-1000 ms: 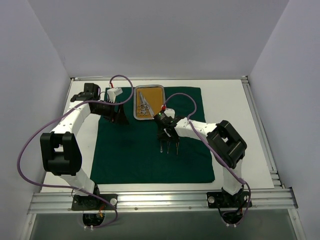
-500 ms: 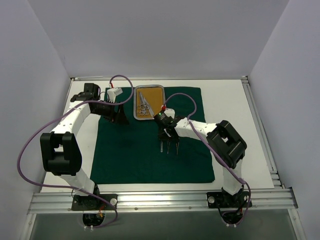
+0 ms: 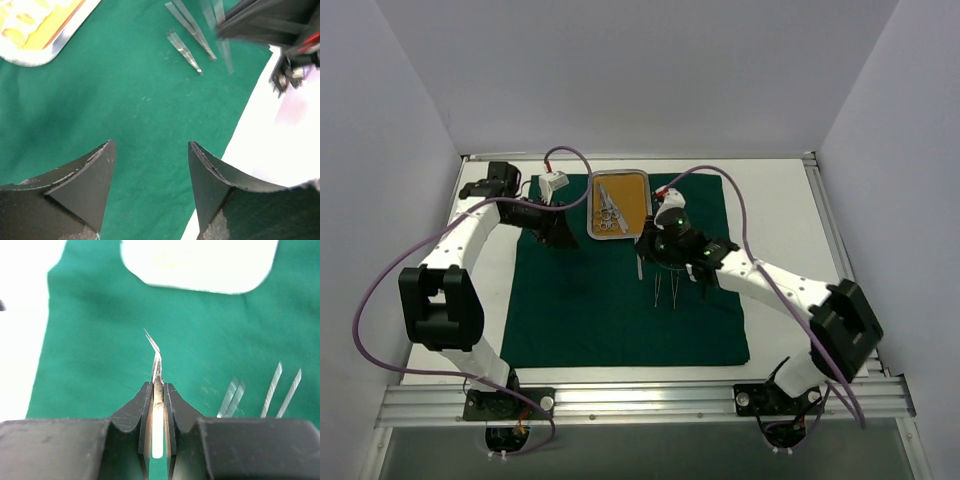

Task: Open and lay out the surgical kit
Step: Adjust the medical item.

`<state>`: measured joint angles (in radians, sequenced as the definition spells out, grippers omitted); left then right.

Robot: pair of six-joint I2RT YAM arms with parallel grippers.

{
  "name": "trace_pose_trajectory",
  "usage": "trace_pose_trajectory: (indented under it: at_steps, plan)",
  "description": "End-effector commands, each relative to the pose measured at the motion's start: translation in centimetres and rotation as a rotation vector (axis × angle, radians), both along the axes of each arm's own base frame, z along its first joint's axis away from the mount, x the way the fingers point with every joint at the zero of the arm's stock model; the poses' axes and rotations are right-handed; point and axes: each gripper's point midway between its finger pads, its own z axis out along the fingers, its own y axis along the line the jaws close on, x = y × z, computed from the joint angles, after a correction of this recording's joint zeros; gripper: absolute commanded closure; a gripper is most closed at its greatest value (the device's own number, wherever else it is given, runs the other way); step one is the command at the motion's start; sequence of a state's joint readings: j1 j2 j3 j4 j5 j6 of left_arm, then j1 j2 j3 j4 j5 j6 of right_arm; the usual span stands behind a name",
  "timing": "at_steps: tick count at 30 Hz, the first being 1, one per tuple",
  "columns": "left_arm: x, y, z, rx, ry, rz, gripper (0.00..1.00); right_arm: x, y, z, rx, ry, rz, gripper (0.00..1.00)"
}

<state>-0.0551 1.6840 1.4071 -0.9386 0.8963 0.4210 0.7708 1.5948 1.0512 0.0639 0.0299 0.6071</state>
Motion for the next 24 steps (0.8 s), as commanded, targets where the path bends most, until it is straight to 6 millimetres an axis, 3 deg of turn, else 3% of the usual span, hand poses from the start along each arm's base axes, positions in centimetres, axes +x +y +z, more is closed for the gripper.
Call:
trace_pose_trajectory:
  at_steps: [1,6,10,14,20,24]
  plan:
    - [-1.6,-2.3,4.6,-0.114,-0.168,-0.183,0.32,0.7,1.0,9.9,0.169,-0.3,0.116,1.0]
    - [-3.1,-4.7,7.7,-0.274,-0.239,-0.295,0.19,-0.2,1.2,15.0,0.232,-0.462,0.206,1.0]
    - [-4.1,-6.7,11.3,-0.38,-0.291,-0.37,0.17,-1.0,2.1,17.0,0.275,-0.524,0.285,1.0]
    - [-4.9,-7.3,14.0,-0.478,-0.324,-0.414,0.2,-1.4,2.6,18.3,0.297,-0.563,0.331,1.0]
    - [-4.9,-9.1,14.2,-0.472,-0.287,-0.426,0.21,-2.5,3.6,19.5,0.342,-0.613,0.403,1.0]
    - [-3.3,-10.2,14.5,-0.481,-0.251,-0.38,0.25,-2.8,4.3,19.9,0.356,-0.632,0.433,1.0]
